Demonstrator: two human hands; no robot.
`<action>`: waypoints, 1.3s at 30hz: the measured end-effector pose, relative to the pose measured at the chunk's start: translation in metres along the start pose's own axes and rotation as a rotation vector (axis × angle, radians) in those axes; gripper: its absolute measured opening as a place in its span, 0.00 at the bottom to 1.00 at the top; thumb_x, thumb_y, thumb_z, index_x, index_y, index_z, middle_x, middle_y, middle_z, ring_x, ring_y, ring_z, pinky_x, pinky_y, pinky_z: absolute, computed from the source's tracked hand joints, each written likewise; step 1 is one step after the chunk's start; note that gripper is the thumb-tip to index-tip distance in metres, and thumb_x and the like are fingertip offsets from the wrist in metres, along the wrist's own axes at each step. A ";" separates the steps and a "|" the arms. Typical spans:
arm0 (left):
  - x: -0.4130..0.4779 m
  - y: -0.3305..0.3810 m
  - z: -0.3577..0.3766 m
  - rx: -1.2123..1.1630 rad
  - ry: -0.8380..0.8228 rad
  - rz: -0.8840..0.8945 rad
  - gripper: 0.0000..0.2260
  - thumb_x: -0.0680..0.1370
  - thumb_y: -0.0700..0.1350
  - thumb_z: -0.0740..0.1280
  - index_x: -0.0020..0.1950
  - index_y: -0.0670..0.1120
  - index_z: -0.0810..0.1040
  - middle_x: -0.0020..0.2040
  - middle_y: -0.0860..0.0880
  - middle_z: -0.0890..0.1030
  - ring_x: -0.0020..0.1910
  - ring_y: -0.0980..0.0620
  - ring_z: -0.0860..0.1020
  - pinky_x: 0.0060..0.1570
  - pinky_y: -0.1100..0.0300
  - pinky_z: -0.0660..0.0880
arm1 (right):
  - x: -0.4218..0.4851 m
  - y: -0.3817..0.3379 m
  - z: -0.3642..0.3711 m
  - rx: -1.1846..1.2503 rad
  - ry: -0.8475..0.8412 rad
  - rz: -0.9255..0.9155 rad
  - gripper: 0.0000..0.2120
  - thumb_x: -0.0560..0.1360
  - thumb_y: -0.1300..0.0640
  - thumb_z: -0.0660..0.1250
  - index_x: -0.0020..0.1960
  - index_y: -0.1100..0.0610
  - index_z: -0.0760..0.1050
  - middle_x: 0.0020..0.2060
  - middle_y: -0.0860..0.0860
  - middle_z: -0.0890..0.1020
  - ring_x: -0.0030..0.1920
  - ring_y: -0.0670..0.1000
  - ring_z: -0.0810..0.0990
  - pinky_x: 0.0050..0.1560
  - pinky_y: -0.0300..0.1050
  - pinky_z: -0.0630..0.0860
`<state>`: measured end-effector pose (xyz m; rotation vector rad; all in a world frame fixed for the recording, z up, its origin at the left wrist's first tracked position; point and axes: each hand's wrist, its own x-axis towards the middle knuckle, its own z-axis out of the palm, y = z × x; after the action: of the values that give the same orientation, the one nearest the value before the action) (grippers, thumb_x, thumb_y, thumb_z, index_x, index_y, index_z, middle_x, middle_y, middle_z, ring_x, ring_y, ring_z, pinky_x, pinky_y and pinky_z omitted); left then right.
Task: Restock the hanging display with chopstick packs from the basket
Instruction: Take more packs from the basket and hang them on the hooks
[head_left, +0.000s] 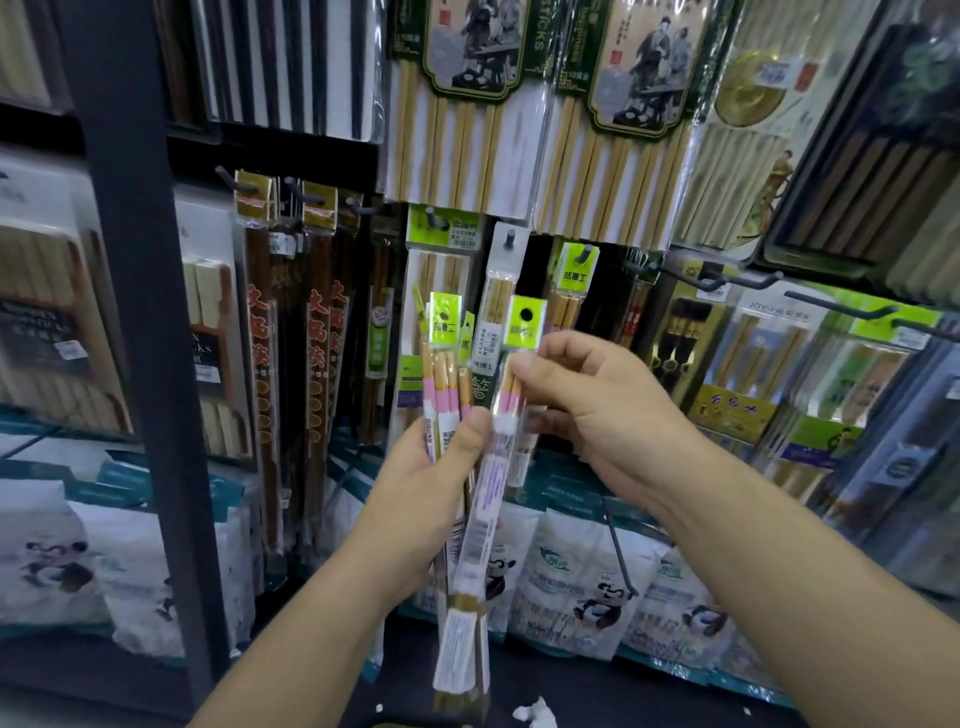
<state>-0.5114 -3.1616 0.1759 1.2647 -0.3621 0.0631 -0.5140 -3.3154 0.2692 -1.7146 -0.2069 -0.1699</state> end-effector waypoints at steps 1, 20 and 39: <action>0.001 -0.002 -0.003 0.034 0.032 -0.004 0.20 0.72 0.70 0.68 0.54 0.59 0.83 0.50 0.55 0.87 0.51 0.58 0.85 0.52 0.57 0.78 | 0.002 -0.004 -0.003 0.009 0.042 -0.014 0.04 0.78 0.57 0.72 0.48 0.58 0.81 0.42 0.55 0.85 0.41 0.51 0.82 0.39 0.43 0.80; 0.004 -0.002 -0.012 -0.001 0.039 -0.002 0.18 0.76 0.60 0.68 0.48 0.44 0.76 0.36 0.46 0.77 0.31 0.48 0.77 0.33 0.56 0.77 | 0.023 -0.032 -0.009 0.008 0.416 -0.116 0.14 0.81 0.56 0.69 0.37 0.55 0.79 0.30 0.47 0.81 0.28 0.45 0.78 0.27 0.35 0.73; -0.004 0.010 -0.002 -0.212 -0.103 -0.026 0.12 0.76 0.53 0.71 0.52 0.46 0.79 0.37 0.44 0.80 0.29 0.49 0.79 0.31 0.54 0.80 | -0.003 0.002 0.011 -0.275 0.114 -0.101 0.05 0.77 0.49 0.73 0.46 0.51 0.83 0.39 0.49 0.86 0.36 0.44 0.80 0.35 0.34 0.75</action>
<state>-0.5177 -3.1563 0.1837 1.0650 -0.4295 -0.0619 -0.5167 -3.3053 0.2647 -1.9619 -0.1920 -0.3850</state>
